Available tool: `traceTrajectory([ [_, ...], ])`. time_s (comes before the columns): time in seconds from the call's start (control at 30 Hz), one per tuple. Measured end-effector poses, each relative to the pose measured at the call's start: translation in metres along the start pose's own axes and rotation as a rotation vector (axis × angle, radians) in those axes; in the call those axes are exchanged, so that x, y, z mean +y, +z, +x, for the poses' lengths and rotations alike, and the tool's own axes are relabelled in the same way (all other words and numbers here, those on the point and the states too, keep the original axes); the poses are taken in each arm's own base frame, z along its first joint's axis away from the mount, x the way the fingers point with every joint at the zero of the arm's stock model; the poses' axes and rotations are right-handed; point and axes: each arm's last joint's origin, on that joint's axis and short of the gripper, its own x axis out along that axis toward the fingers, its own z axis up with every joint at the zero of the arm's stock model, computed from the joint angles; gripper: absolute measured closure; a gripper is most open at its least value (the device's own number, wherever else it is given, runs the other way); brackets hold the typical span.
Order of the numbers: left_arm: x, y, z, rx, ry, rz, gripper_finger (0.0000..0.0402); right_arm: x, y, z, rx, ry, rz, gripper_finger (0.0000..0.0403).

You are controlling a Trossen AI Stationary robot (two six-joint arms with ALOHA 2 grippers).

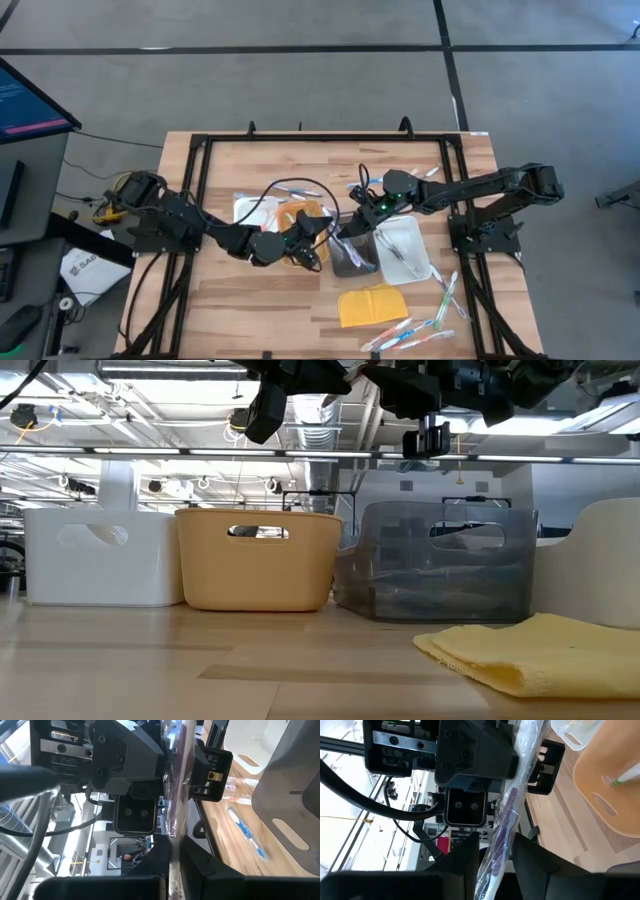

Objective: Pick & Place Toothbrushes
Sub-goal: Put the purple toothbrush into the right white bin

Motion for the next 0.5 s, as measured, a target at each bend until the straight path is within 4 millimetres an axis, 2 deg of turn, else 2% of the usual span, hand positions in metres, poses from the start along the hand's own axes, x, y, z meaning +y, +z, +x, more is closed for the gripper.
traceTrajectory([
  [0.5,-0.0001,0.0008,0.0,-0.028,-0.004,-0.002,0.039,-0.0001,0.0,0.0,0.0,-0.001,-0.005,0.0296],
])
